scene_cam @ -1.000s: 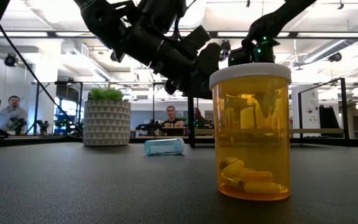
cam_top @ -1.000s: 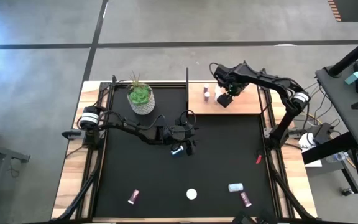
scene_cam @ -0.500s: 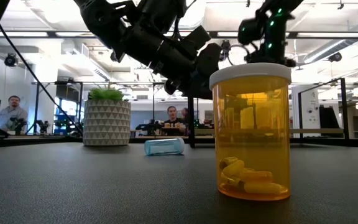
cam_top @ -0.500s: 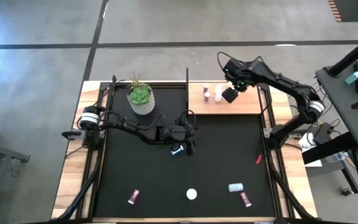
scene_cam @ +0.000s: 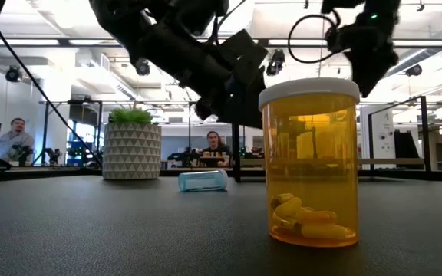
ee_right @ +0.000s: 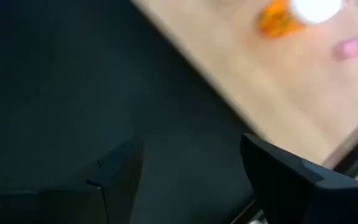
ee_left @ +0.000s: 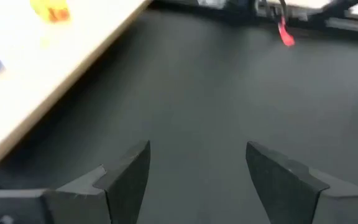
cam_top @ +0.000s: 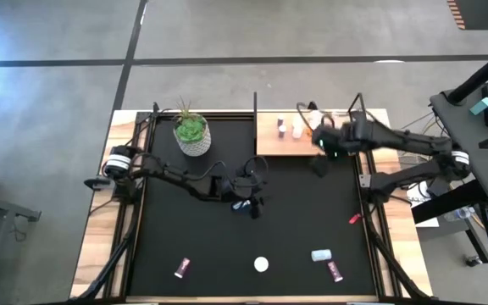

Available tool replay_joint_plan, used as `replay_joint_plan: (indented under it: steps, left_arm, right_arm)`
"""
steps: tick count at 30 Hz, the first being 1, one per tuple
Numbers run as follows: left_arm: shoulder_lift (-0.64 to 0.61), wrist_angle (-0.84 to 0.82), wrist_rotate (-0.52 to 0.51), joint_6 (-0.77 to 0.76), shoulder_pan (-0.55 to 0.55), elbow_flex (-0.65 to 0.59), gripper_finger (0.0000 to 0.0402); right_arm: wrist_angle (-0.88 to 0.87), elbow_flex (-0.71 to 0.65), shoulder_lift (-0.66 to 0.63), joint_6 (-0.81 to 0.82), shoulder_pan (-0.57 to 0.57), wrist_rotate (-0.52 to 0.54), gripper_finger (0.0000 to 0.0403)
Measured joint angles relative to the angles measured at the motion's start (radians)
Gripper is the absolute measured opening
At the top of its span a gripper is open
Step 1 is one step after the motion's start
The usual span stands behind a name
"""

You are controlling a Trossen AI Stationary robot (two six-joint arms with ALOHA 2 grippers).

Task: Pick and place medicine bottles onto shelf by color
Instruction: Put the blue pill bottle on the shelf aligned with the other blue pill bottles

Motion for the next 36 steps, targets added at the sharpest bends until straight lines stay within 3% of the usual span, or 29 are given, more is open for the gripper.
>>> replay_joint_plan:
  steps: [8,18,29,36]
  left_arm:
    - [0.0,-0.238,0.029,-0.198,-0.044,0.0,0.0249]
    - [-0.003,-0.393,0.029,-0.277,-0.064,0.0,0.0249]
    - [-0.072,-0.526,-0.042,-0.278,-0.063,0.009,0.0249]
    - [-0.071,-0.614,-0.05,-0.439,-0.088,-0.006,0.0249]
  right_arm:
    - [0.013,-0.149,-0.047,0.243,0.307,0.004,0.0258]
    - [0.133,-0.237,-0.021,0.455,0.565,0.005,0.0258]
    - [0.193,-0.246,0.047,0.529,0.659,0.006,0.0258]
    - [0.198,-0.24,0.069,0.513,0.661,0.007,0.0258]
